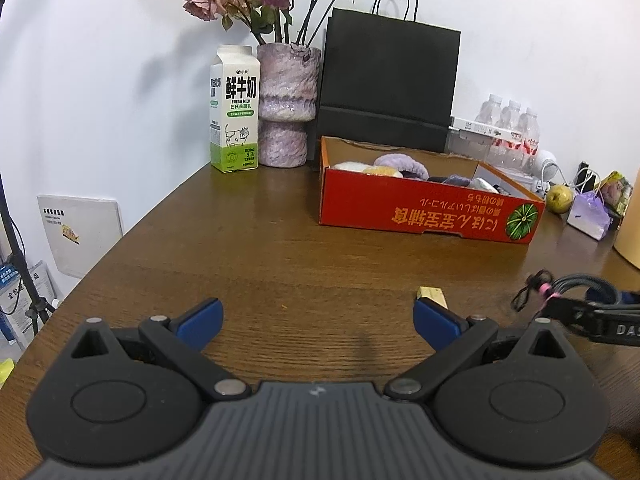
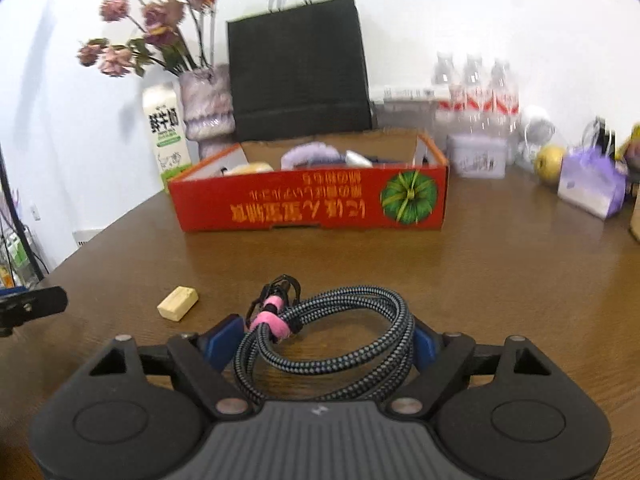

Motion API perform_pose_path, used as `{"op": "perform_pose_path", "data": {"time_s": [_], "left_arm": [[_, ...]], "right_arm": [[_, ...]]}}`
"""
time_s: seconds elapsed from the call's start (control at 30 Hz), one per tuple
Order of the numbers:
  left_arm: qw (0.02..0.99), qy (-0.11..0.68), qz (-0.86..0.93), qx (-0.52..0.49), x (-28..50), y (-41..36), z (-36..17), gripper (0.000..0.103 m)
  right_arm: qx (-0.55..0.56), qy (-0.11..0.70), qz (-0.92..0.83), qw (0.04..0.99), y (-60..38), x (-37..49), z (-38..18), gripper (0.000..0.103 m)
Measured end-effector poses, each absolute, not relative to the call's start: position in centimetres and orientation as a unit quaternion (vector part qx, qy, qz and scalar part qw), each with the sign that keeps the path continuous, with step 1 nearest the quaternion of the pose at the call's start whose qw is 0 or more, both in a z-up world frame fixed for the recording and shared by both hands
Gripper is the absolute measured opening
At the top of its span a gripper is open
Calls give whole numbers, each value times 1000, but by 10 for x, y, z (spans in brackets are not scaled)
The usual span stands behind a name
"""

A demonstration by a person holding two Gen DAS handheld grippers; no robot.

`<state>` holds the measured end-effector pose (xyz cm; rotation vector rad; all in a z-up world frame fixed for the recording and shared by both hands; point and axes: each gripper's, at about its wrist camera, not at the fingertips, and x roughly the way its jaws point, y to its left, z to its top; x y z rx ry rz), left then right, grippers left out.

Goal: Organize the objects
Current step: 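Grasp the yellow block with the left gripper while the right gripper holds the cable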

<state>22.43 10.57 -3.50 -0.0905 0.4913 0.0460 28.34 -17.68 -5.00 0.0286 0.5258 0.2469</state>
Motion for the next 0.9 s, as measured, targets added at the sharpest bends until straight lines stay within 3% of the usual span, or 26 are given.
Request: {"op": "perform_pose_path", "data": {"time_s": [0.9], "left_arm": [[956, 292, -3, 28, 264, 42, -47, 103]], "right_arm": [[-7, 199, 115, 973, -251, 279, -42, 83]]}}
